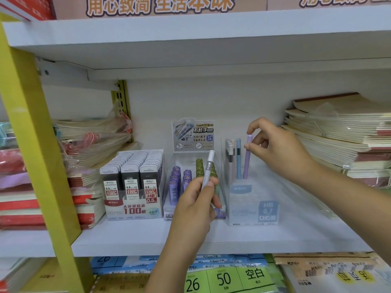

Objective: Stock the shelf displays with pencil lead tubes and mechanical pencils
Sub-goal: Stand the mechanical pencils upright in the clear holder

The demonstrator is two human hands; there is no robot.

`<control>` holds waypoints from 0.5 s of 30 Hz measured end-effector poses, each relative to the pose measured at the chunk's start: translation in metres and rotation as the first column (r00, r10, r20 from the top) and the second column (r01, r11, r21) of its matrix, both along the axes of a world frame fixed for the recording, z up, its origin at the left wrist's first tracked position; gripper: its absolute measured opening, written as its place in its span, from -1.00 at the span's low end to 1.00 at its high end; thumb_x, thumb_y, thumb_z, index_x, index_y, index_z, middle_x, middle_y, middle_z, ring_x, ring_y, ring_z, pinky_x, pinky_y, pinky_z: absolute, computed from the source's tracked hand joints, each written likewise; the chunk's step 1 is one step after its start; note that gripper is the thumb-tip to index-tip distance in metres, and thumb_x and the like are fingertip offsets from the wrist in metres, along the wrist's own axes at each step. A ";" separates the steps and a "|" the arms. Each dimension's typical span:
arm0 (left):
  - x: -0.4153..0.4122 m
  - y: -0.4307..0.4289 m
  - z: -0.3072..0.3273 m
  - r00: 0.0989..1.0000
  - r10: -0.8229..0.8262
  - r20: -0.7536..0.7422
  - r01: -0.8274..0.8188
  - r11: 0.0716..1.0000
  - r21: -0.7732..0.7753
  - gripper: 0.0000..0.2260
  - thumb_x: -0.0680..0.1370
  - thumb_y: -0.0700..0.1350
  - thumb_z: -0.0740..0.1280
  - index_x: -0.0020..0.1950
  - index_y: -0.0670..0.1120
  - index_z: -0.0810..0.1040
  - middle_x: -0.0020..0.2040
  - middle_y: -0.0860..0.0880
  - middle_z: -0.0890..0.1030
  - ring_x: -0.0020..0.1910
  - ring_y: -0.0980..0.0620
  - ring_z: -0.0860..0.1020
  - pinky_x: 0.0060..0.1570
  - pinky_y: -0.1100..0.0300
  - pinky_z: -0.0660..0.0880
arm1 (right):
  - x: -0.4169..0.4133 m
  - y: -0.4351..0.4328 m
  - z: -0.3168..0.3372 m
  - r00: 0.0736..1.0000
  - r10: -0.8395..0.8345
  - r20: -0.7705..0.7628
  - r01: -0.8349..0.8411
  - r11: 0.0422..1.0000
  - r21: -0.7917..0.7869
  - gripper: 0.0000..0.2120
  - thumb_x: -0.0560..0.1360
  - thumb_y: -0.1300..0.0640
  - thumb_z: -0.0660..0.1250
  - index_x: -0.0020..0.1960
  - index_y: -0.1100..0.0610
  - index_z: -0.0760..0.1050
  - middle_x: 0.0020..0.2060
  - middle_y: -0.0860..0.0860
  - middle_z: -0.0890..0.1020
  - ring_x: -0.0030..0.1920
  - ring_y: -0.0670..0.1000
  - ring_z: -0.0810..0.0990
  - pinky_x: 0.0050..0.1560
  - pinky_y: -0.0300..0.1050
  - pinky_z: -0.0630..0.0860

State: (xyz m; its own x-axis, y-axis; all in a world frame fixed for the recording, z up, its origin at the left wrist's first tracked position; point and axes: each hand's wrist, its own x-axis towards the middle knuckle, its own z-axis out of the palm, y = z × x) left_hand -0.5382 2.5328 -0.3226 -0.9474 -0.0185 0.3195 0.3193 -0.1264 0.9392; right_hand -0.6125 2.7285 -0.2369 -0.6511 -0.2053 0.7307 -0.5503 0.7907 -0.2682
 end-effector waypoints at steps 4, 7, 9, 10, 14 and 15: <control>0.000 0.000 0.000 1.000 -0.009 0.025 0.009 1.000 0.021 -0.73 0.67 -0.06 0.20 -0.08 0.16 0.65 -0.32 0.01 0.52 -0.55 0.21 0.34 -0.58 0.43 0.27 | -0.004 -0.001 -0.001 0.997 -0.053 -0.048 0.055 0.997 0.044 -0.77 0.47 0.03 0.42 0.05 -0.07 0.41 -0.25 -0.18 0.58 -0.12 -0.06 0.45 -0.23 -0.08 0.38; 0.000 -0.001 0.001 1.000 -0.015 0.028 0.014 0.999 0.037 -0.71 0.67 -0.08 0.19 -0.10 0.14 0.66 -0.32 -0.01 0.51 -0.56 0.21 0.34 -0.58 0.44 0.28 | -0.008 0.000 -0.001 0.990 -0.113 -0.082 0.122 0.986 0.111 -0.69 0.46 0.02 0.43 0.16 -0.04 0.45 -0.13 -0.15 0.54 -0.01 -0.08 0.35 -0.15 -0.13 0.28; 0.000 -0.001 0.001 1.000 -0.010 0.024 0.009 1.000 0.028 -0.71 0.67 -0.08 0.19 -0.09 0.15 0.66 -0.33 -0.01 0.51 -0.55 0.22 0.35 -0.58 0.44 0.27 | -0.010 0.000 -0.002 0.991 -0.109 -0.079 0.115 0.990 0.082 -0.72 0.47 0.09 0.42 0.15 -0.02 0.47 -0.14 -0.17 0.53 0.00 -0.10 0.36 -0.14 -0.13 0.29; 0.000 0.000 0.001 1.000 -0.006 0.022 0.006 1.000 0.024 -0.71 0.67 -0.08 0.19 -0.09 0.15 0.66 -0.33 0.00 0.51 -0.55 0.23 0.36 -0.58 0.44 0.28 | -0.010 0.000 -0.003 0.993 -0.095 -0.076 0.098 0.994 0.044 -0.76 0.48 0.13 0.41 0.12 -0.01 0.48 -0.17 -0.19 0.54 -0.01 -0.10 0.38 -0.15 -0.12 0.30; 0.001 0.000 0.002 1.000 -0.003 0.015 0.003 1.000 0.022 -0.71 0.67 -0.08 0.20 -0.09 0.14 0.67 -0.33 -0.01 0.51 -0.55 0.23 0.37 -0.57 0.43 0.30 | -0.013 -0.004 -0.004 0.995 -0.075 -0.062 0.074 0.997 -0.027 -0.82 0.47 0.18 0.39 0.02 0.01 0.46 -0.26 -0.19 0.56 -0.04 -0.04 0.45 -0.15 -0.09 0.34; 0.001 0.000 0.002 1.000 -0.003 0.011 0.003 1.000 0.018 -0.72 0.67 -0.08 0.20 -0.08 0.14 0.67 -0.33 0.00 0.51 -0.54 0.22 0.37 -0.56 0.43 0.30 | -0.014 -0.005 -0.004 0.995 -0.084 -0.059 0.083 0.996 -0.018 -0.82 0.47 0.17 0.40 0.01 0.01 0.46 -0.26 -0.17 0.58 -0.03 -0.03 0.44 -0.15 -0.09 0.35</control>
